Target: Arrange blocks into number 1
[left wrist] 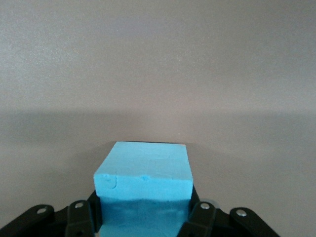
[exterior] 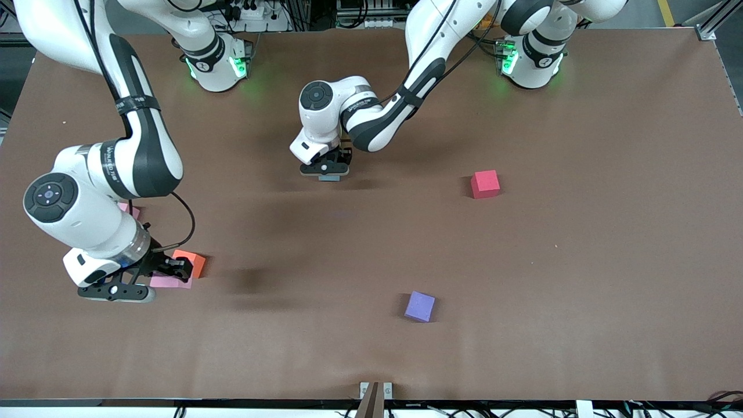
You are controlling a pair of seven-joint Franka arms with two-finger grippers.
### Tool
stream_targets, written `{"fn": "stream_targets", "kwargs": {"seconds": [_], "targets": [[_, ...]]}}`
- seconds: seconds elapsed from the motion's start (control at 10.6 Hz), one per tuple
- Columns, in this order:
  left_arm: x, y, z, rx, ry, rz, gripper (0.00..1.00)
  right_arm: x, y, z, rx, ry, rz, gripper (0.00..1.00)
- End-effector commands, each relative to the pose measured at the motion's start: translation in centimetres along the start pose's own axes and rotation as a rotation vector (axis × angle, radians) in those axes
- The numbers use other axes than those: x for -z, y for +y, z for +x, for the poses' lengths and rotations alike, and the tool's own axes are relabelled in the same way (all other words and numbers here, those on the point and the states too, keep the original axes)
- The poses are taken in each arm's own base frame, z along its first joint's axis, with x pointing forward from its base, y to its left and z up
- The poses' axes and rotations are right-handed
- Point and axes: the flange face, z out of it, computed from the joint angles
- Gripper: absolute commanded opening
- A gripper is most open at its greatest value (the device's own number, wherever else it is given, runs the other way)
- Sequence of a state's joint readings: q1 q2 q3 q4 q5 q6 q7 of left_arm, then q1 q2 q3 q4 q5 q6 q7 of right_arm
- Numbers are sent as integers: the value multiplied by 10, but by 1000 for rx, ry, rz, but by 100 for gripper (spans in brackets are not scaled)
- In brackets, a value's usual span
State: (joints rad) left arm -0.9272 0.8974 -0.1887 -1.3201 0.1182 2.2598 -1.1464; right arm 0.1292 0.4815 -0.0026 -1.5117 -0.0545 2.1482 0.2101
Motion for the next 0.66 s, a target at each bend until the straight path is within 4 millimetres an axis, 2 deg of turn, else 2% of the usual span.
{"fn": "stream_targets", "kwargs": {"seconds": [0.0, 0.28, 0.38, 0.57], "targets": [[-1, 6, -1, 9, 5, -9, 0, 7, 3, -6, -11, -9, 17, 0], [-1, 8, -4, 9, 5, -10, 0, 6, 3, -7, -14, -12, 17, 0], [0, 3, 5, 23, 15, -6, 0, 6, 3, -7, -15, -12, 17, 0], [1, 4, 8, 27, 24, -17, 0, 5, 0, -7, -19, -12, 18, 0]]}}
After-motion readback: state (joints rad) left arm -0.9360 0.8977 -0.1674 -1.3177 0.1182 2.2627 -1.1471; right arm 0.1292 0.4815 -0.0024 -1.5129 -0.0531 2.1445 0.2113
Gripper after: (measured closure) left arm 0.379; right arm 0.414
